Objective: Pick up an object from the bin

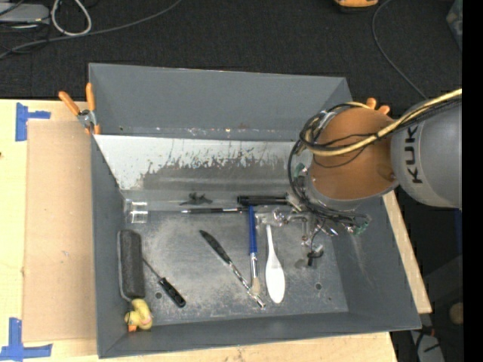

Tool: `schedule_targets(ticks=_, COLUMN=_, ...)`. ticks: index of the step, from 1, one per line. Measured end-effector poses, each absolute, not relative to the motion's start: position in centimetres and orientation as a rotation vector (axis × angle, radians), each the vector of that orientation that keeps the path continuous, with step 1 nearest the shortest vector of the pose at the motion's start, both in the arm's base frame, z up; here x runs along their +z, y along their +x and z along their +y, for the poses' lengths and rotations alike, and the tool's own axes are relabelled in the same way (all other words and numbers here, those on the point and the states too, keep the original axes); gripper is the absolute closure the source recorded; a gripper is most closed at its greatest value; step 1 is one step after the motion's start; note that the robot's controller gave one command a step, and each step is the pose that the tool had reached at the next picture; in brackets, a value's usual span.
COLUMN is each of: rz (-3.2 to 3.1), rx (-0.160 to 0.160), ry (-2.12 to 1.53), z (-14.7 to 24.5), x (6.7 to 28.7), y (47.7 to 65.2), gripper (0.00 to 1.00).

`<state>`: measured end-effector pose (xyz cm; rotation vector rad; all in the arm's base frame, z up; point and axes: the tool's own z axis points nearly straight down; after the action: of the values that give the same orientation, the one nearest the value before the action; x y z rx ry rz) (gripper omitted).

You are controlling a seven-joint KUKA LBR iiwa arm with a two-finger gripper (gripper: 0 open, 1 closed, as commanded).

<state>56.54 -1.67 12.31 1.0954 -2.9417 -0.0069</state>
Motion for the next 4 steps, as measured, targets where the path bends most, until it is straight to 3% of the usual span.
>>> schedule_targets(ticks=1, rz=-2.71, rx=-0.001, ry=1.598, z=-1.7, x=7.0, y=56.6, gripper=0.0)
schedule_targets(ticks=2, rz=-2.525, rx=-0.008, ry=1.874, z=-0.5, x=7.0, y=56.5, gripper=1.0)
schedule_targets(ticks=4, rz=-2.528, rx=-0.012, ry=1.869, z=-0.5, x=7.5, y=56.4, gripper=1.0)
